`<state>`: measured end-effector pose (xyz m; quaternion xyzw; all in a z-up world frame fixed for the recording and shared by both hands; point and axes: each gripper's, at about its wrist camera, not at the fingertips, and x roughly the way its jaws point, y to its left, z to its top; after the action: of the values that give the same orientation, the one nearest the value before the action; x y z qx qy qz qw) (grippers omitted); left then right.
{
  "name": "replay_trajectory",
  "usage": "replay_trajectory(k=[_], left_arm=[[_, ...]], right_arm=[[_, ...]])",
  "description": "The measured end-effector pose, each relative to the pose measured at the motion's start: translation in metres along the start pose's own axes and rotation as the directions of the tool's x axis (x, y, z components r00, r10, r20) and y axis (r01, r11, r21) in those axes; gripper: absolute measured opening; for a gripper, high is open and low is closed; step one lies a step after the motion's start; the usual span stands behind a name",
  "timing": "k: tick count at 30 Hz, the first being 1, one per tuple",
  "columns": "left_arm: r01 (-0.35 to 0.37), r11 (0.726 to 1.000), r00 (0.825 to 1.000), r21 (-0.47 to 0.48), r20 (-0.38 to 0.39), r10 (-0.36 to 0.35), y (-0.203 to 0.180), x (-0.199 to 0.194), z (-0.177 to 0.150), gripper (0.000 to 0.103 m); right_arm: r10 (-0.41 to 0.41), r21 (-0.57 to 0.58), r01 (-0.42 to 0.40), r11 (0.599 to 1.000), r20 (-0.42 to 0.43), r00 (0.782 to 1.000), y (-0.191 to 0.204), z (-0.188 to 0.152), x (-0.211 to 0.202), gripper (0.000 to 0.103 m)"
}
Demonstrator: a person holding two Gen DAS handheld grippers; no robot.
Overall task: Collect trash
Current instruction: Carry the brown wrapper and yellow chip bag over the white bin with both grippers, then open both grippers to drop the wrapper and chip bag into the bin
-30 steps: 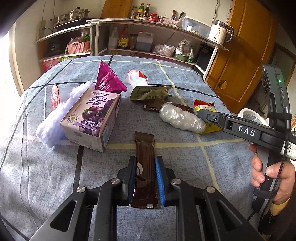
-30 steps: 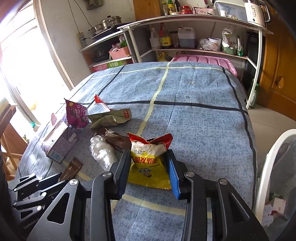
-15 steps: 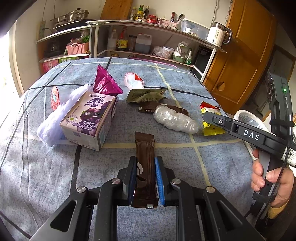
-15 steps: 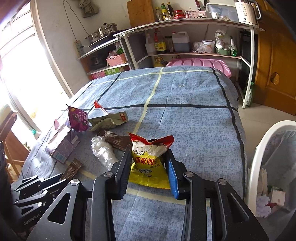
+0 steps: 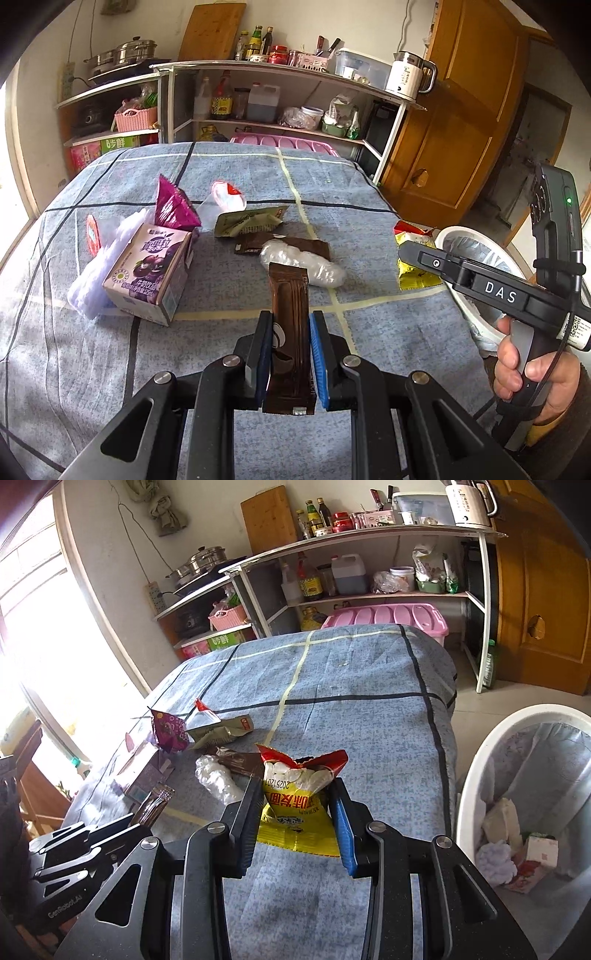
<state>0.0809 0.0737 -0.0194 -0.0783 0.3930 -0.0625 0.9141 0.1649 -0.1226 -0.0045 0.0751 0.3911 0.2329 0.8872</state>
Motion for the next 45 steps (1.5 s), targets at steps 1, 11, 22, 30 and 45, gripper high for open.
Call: replay_trajectory(k=[1, 11, 22, 30, 45], left_arm=[[0.008, 1.0, 1.0, 0.006, 0.003, -0.008, -0.004, -0.001, 0.001, 0.02], [0.092, 0.994, 0.995, 0.065, 0.029, -0.094, -0.048, -0.004, 0.019, 0.02], [0.224, 0.962, 0.973, 0.157, 0.027, -0.231, -0.119, 0.01, 0.038, 0.02], [0.312, 0.929, 0.95, 0.201, -0.045, -0.309, -0.173, 0.038, 0.04, 0.021], [0.372, 0.9, 0.923, 0.226, -0.187, -0.335, -0.228, 0.09, 0.021, 0.021]], right_arm=[[-0.006, 0.002, 0.006, 1.0, 0.005, 1.0, -0.002, 0.0, -0.005, 0.037], [-0.06, 0.075, 0.054, 0.996, 0.068, 0.996, -0.039, -0.003, -0.052, 0.037], [-0.181, 0.17, 0.162, 0.972, 0.103, 0.978, -0.096, -0.009, -0.103, 0.037], [-0.263, 0.204, 0.245, 0.948, 0.066, 0.963, -0.136, -0.019, -0.119, 0.038], [-0.341, 0.23, 0.34, 0.912, -0.039, 0.939, -0.185, -0.04, -0.11, 0.038]])
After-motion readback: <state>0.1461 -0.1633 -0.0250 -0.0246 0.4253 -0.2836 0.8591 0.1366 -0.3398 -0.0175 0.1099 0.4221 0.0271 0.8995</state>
